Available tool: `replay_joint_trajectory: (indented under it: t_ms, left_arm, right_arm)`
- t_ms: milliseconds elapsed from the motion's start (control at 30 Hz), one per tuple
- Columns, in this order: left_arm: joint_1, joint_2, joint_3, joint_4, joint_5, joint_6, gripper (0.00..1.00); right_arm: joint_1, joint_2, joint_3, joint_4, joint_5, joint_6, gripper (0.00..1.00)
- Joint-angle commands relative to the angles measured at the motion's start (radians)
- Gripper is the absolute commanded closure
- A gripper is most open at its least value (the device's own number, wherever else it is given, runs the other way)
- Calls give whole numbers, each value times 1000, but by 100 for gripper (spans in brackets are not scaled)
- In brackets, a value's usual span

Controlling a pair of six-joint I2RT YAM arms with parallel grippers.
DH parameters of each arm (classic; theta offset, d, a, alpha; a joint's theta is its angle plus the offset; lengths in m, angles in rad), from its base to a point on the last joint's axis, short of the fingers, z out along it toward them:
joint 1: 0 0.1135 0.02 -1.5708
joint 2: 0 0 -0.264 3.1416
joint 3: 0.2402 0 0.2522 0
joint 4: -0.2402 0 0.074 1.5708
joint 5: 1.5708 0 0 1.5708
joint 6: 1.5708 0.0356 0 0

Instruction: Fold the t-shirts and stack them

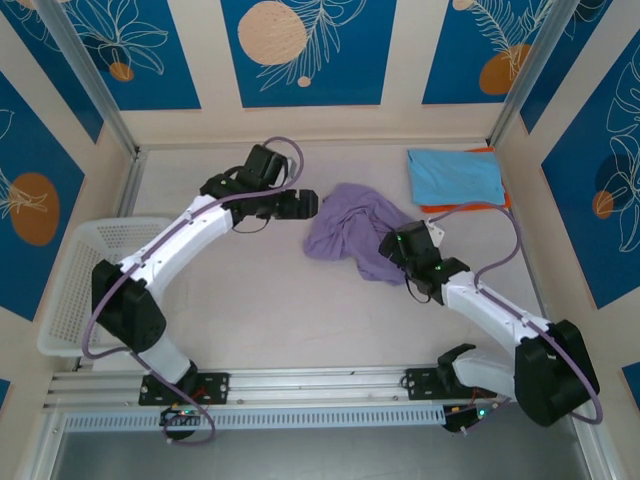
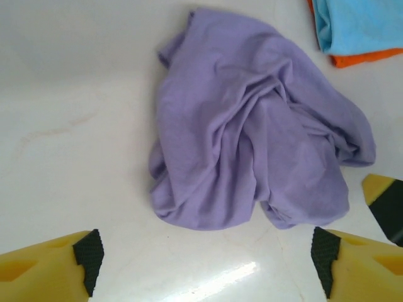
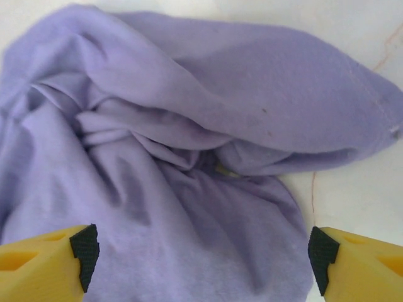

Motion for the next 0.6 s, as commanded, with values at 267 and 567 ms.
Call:
replay_joint_trajectory:
  t_ms: [267, 567]
  left_arm:
    - [1, 298, -162, 315, 348, -44, 28]
    - [-6, 359, -167, 426, 401, -76, 72]
  right_arm:
    - [-30, 11, 76, -221, -58, 155, 15]
    - [-16, -16, -33, -215, -284, 148, 21]
